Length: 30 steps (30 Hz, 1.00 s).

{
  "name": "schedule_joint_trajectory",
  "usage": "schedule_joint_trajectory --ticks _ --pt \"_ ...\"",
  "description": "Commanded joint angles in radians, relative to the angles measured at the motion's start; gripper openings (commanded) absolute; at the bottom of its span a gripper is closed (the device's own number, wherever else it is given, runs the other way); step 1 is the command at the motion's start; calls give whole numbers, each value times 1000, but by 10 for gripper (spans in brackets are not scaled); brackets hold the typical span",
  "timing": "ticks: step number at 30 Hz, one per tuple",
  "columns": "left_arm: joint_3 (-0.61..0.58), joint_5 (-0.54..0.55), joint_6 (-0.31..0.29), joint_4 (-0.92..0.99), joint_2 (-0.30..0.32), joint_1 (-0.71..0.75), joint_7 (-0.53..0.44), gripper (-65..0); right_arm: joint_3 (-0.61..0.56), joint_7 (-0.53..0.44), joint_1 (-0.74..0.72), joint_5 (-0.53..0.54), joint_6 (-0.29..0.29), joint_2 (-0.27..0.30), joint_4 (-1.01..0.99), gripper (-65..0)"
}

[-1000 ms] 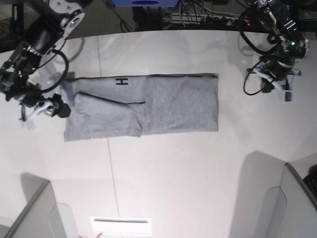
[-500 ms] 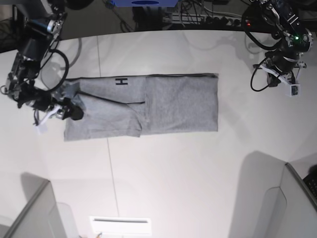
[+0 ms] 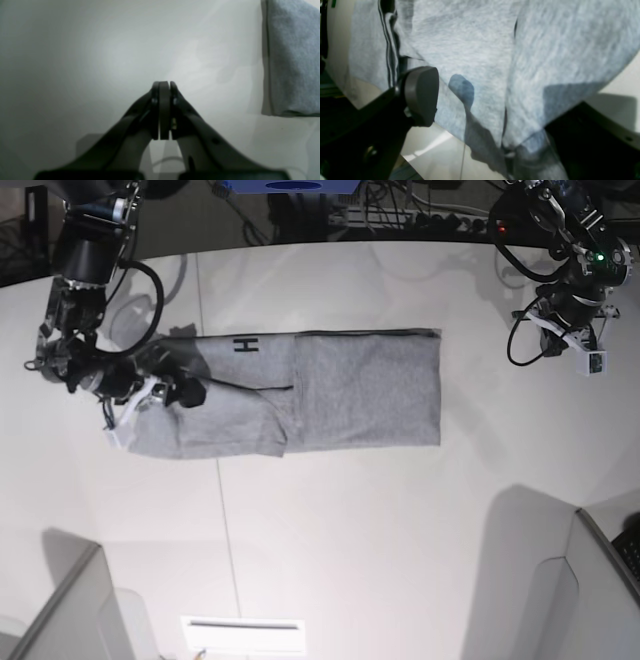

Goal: Fold the T-shirt properly
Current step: 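Release the left gripper and tuck the strip end with the right gripper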

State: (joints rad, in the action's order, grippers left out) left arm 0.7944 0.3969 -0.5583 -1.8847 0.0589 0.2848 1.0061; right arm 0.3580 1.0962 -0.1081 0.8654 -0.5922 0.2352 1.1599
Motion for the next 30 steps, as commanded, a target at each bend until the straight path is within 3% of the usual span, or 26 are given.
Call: schedule_joint_trajectory --ticks 1,3,6,11,12,16,21,26,30 --pt "1 15 -7 -16 14 -3 -20 -650 2 0 -12 -48 10 11 -28 -158" --pt "1 15 -7 -14 14 -3 -20 -650 2 -31 -23 -48 10 17 -87 -186" --pt "1 15 -7 -14 14 0 -20 -650 0 -49 -37 -45 10 19 -139 -302" --pt "1 14 -7 -14 14 1 -20 -650 -7 -52 -43 -45 10 14 -140 -617" --pt "1 14 -7 -14 14 0 -20 -650 -7 -52 -45 -45 10 14 -139 -650" --pt "-7 9 -6 12 19 -3 -22 -650 -9 -54 -64 -51 10 20 -136 -650" --pt "-79 -74 -7 129 31 -42 -26 -650 -50 -54 -64 -51 13 53 -28 -650" --pt "-252 -234 -6 158 31 -66 -146 -650 -119 -52 -58 -51 151 53 81 -650" --pt "-335 -306 -6 215 28 -132 -134 -650 -187 -54 -58 -51 174 48 170 -650"
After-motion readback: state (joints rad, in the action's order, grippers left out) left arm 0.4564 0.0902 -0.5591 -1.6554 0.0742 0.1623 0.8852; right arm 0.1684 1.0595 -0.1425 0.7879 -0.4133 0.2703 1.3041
